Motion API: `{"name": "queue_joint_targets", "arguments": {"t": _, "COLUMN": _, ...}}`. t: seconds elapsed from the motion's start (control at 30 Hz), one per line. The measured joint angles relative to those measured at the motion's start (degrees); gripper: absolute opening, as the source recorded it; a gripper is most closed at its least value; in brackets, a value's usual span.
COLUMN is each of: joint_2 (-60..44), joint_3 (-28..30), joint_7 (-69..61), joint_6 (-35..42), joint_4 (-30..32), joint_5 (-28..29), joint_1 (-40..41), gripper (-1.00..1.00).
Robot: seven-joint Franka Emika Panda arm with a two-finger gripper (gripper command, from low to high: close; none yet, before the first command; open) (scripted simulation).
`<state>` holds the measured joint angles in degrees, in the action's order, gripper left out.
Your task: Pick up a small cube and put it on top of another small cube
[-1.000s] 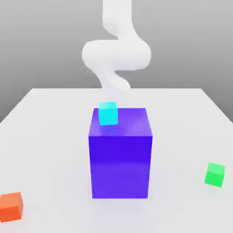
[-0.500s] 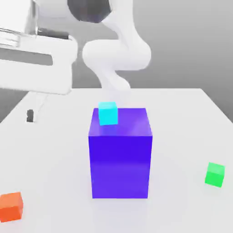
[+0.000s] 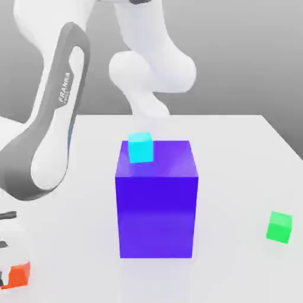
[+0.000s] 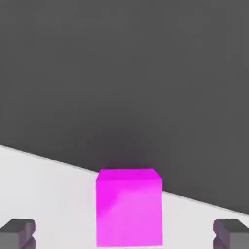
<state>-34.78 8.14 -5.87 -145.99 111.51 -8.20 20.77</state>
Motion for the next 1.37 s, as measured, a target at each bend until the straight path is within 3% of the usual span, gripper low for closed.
{"name": "queue_joint_targets", "arguments": {"t": 0.03, "joint_2": -2.07, "joint_3": -0.41, "joint_7": -0.40, "joint_6": -1.40, "joint_4": -0.53, "joint_5": -0.37, "joint_1": 0.39, "gripper": 0.00}}
{"name": "queue_joint_targets", "arguments": {"t": 0.07, "joint_2": -3.82, "joint_3": -0.74, "joint_7": -0.65, "joint_6": -2.66, "joint_4": -0.98, "joint_5": -0.65, "joint_1": 0.67, "gripper": -1.00}}
{"name": "queue_joint_targets", "arguments": {"t": 0.3, "joint_2": -4.10, "joint_3": -0.76, "joint_7": -0.81, "joint_6": -2.72, "joint_4": -1.06, "joint_5": -0.84, "joint_1": 0.71, "gripper": -1.00}}
{"name": "queue_joint_targets", "arguments": {"t": 0.43, "joint_2": 2.69, "joint_3": -0.13, "joint_7": -0.09, "joint_6": 1.86, "joint_4": 1.10, "joint_5": 0.36, "joint_1": -0.79, "gripper": -1.00}}
{"name": "queue_joint_targets", "arguments": {"t": 0.77, "joint_2": 15.54, "joint_3": -10.71, "joint_7": -0.13, "joint_6": -0.81, "joint_4": 15.91, "joint_5": 2.80, "joint_1": -14.51, "gripper": -1.00}}
{"name": "queue_joint_targets", "arguments": {"t": 1.03, "joint_2": 27.62, "joint_3": -22.54, "joint_7": -0.03, "joint_6": -4.52, "joint_4": 31.68, "joint_5": 5.72, "joint_1": -27.02, "gripper": -1.00}}
{"name": "queue_joint_targets", "arguments": {"t": 1.17, "joint_2": 28.65, "joint_3": -29.80, "joint_7": 4.77, "joint_6": -8.17, "joint_4": 36.80, "joint_5": 11.91, "joint_1": -39.48, "gripper": -1.00}}
{"name": "queue_joint_targets", "arguments": {"t": 1.27, "joint_2": 23.50, "joint_3": -28.84, "joint_7": 10.33, "joint_6": -12.79, "joint_4": 37.01, "joint_5": 19.21, "joint_1": -43.68, "gripper": -1.00}}
{"name": "queue_joint_targets", "arguments": {"t": 1.3, "joint_2": 22.00, "joint_3": -27.84, "joint_7": 11.59, "joint_6": -14.08, "joint_4": 36.96, "joint_5": 20.90, "joint_1": -44.71, "gripper": 1.00}}
{"name": "queue_joint_targets", "arguments": {"t": 1.37, "joint_2": 22.00, "joint_3": -27.84, "joint_7": 11.59, "joint_6": -14.08, "joint_4": 36.96, "joint_5": 20.90, "joint_1": -44.71, "gripper": 1.00}}
